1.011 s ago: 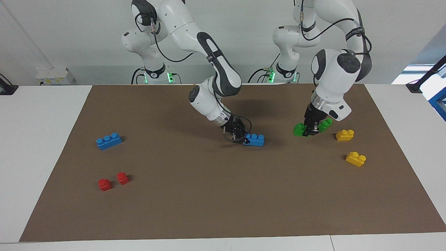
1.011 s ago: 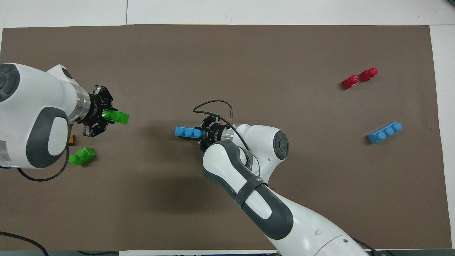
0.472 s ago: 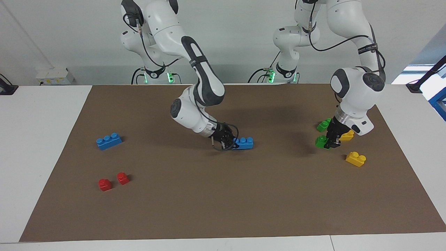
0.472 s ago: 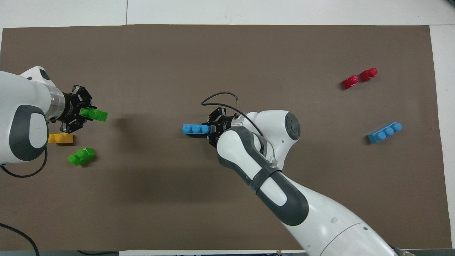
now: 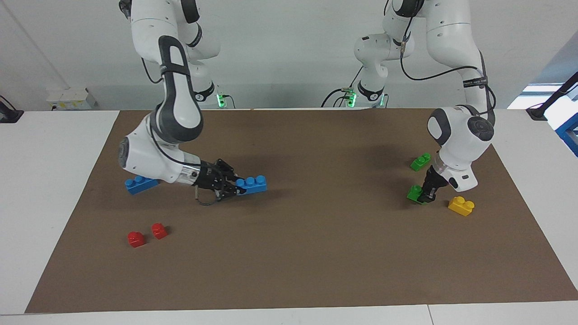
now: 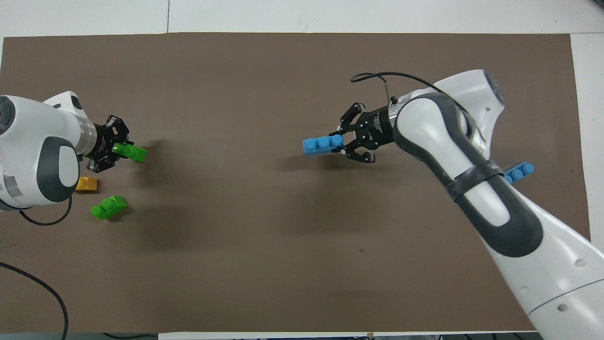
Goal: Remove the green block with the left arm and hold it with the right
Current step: 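Set the green block by the yellow blocks while the right gripper carries blue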
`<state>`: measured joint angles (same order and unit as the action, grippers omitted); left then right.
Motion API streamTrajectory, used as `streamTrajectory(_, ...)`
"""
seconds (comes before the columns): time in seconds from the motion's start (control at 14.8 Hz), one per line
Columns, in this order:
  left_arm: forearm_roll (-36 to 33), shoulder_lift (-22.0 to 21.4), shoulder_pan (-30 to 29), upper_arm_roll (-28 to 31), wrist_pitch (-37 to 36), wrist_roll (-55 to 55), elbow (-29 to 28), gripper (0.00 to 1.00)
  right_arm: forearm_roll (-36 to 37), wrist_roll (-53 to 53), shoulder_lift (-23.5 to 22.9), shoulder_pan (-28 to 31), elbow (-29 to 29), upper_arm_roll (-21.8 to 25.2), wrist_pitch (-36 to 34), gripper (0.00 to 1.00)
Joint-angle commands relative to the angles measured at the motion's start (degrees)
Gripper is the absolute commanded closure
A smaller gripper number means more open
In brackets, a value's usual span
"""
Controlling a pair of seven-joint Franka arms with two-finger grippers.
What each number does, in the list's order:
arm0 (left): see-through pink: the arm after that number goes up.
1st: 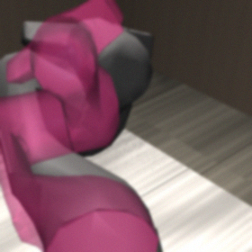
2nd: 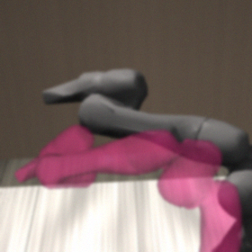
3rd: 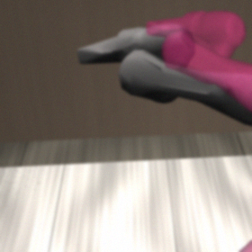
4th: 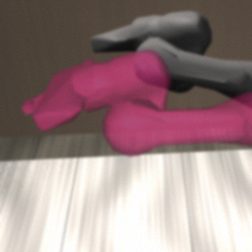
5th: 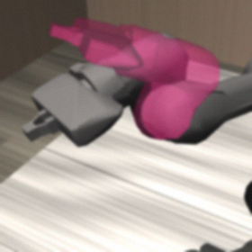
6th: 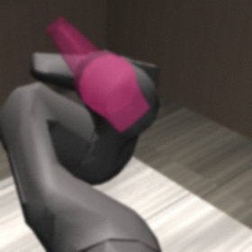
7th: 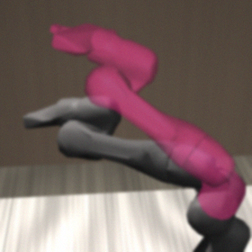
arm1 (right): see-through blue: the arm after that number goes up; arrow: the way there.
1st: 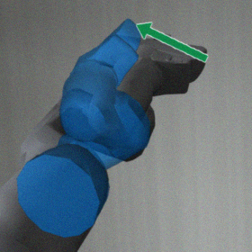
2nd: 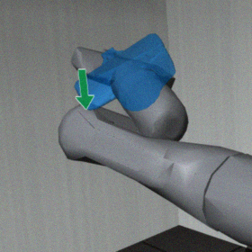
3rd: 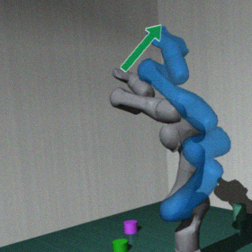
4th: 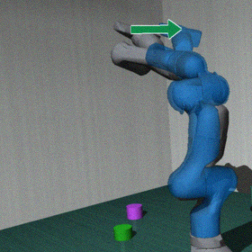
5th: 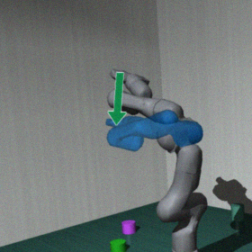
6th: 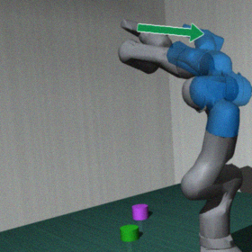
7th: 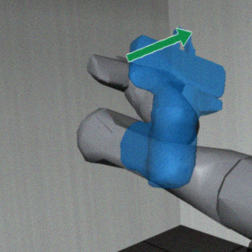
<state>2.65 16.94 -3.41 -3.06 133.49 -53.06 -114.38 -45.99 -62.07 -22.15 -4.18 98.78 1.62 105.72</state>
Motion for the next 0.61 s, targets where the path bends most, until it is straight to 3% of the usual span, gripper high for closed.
streamTrajectory(0.0, -3.85, 2.29, -0.55, -0.37, -0.16, 3.57, 1.79, 1.00, 2.83, 7.48, 0.35, 6.79, 0.27, -0.92, -4.98, 1.00)
streamTrajectory(0.34, -4.93, 3.01, 0.16, -0.37, 0.54, 3.93, 1.53, 1.00, 7.14, 14.95, -0.52, 15.06, -0.35, -1.10, -7.98, 1.00)
streamTrajectory(0.4, -4.93, 3.01, 0.24, -0.46, 0.54, 4.80, 1.62, 0.44, 7.76, 16.18, -1.14, 16.12, -0.52, -1.10, -8.60, 1.00)
streamTrajectory(0.47, -4.93, 2.75, 0.25, -0.46, 0.28, 5.07, 1.71, 0.00, 8.02, 17.24, -2.27, 17.00, -2.00, -1.10, -9.21, 1.00)
streamTrajectory(0.54, -4.93, 2.40, 0.07, -0.54, -0.24, 5.16, 1.88, 0.00, 8.63, 18.55, -4.20, 17.97, -4.28, -1.10, -10.87, 1.00)
